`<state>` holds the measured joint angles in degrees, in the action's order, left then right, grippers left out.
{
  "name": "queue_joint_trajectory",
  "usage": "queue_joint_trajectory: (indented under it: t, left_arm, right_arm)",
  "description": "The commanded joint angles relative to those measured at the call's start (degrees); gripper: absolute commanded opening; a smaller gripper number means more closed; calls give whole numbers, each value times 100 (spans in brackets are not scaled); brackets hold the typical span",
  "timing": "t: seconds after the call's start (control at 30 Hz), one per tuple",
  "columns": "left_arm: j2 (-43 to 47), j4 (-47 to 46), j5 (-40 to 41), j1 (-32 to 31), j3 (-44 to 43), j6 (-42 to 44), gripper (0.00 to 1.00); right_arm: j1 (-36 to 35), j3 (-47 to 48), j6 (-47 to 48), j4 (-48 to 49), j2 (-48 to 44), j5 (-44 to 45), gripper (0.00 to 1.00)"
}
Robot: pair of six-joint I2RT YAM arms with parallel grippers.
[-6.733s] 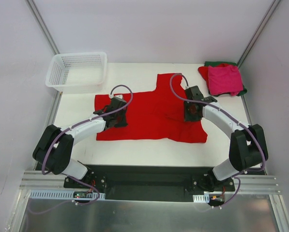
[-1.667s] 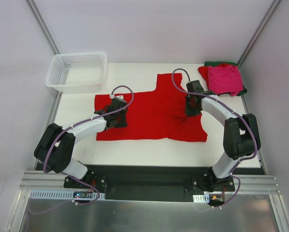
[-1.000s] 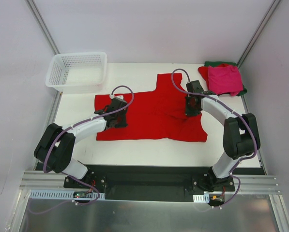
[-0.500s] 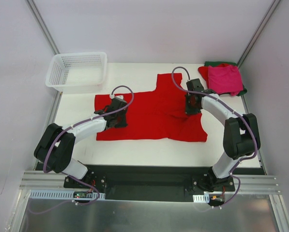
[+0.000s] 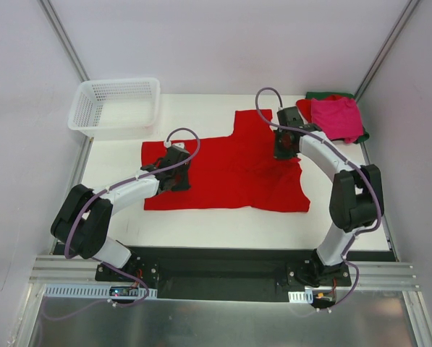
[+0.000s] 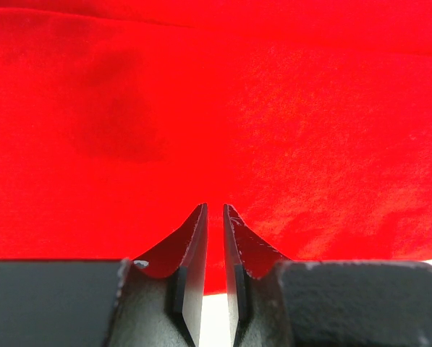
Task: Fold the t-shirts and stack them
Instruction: Fold the flattened tshirt in 1/3 of the way
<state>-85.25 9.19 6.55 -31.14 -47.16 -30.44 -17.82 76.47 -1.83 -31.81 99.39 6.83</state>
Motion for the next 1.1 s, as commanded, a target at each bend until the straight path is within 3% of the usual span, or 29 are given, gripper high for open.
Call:
queue_joint_trajectory:
  t: [0.0, 0.3, 0.57, 0.67, 0.7, 0.9, 1.07]
  left_arm:
    - [-44, -84, 136, -24, -92, 108, 14]
    - [-62, -67, 154, -24, -110, 143, 14]
    - [-105, -75, 119, -24, -127, 152, 14]
    - [-132, -67, 93, -24, -154, 152, 13]
    - [-132, -67, 84, -24, -171, 161, 13]
    - [-18, -67, 136, -24, -136, 196, 14]
    - [-9, -67, 163, -24, -145, 284, 13]
  right_arm:
    - [25, 648, 86, 123, 457, -85, 1]
    - [16, 1687, 139, 123, 1512, -542, 1]
    - [16, 1828, 358, 298, 1601, -929, 2]
    - [16, 1889, 367, 237, 1706, -903, 18]
    - [25, 1889, 376, 220, 1697, -885, 31]
    - [16, 1434, 227, 202, 1120, -359, 35]
    - [25, 178, -177, 166, 249, -217, 36]
